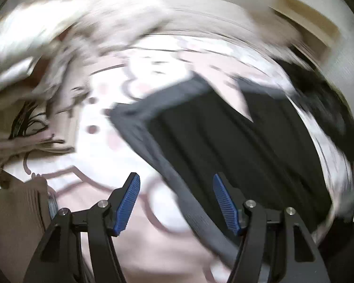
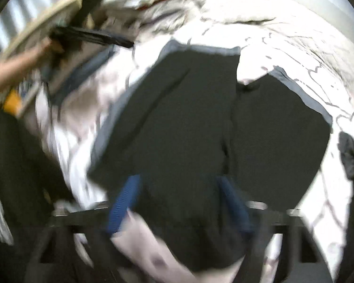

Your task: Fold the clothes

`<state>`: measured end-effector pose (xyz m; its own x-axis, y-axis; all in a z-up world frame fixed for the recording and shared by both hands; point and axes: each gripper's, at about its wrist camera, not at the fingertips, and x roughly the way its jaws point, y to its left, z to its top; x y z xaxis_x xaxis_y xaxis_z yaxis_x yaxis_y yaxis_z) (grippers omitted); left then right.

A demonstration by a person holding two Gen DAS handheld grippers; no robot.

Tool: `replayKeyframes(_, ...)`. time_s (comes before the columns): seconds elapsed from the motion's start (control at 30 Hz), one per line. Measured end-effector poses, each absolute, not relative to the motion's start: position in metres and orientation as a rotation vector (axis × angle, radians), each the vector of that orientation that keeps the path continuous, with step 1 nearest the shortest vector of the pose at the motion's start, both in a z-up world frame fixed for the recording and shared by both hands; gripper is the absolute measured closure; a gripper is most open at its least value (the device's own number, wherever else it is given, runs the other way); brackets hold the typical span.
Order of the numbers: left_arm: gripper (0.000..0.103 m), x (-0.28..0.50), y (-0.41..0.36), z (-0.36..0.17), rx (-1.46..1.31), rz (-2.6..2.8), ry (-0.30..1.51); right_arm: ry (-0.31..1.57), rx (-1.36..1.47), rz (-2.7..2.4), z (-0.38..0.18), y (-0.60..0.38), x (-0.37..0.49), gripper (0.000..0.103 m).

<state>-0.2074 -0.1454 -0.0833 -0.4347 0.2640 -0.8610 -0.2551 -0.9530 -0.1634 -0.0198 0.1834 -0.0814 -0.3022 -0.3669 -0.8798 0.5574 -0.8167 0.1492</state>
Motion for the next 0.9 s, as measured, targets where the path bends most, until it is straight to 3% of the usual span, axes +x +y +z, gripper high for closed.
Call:
replayKeyframes(0.1,0.042,-0.247,-0.157,-0.111,-1.568,2.446,-0.166,0.001,1.362,-2.167,-0.099,0.149,-0.033,0.080)
replayKeyframes(0.17,0.042,-0.263,-0.162,-0.128,-1.623,2.423,-0.239,-0.080,1.364,-2.096,-0.118,0.120,-0.032,0.080)
replayKeyframes(0.37,0.042,-0.297,-0.172,-0.169,-1.742,2.330,-0.463,0.042,1.485,-1.931,-0.182,0.065,-0.005,0.080)
replayKeyframes(0.47,0.043,-0.309,-0.174,-0.170,-1.698,2.367,-0.552,0.066,1.414,-1.955,-0.184,0.067,0.003,0.080)
replayKeyframes(0.5,0.051,-0.311,-0.173,-0.169,-1.684,2.364,-0.565,0.062,1.415,-1.950,-0.186,0.066,0.002,0.080)
replayKeyframes(0.53,0.086,-0.315,-0.171,-0.169,-1.678,2.342,-0.573,0.051,1.421,-1.945,-0.187,0.066,0.001,0.080)
replayKeyframes(0.57,0.097,-0.318,-0.169,-0.169,-1.674,2.315,-0.579,0.039,1.427,-1.941,-0.189,0.065,-0.001,0.080)
replayKeyframes(0.9,0.099,-0.344,-0.152,-0.127,-1.467,2.510,-0.170,-0.007,1.414,-1.955,-0.195,0.064,-0.002,0.080)
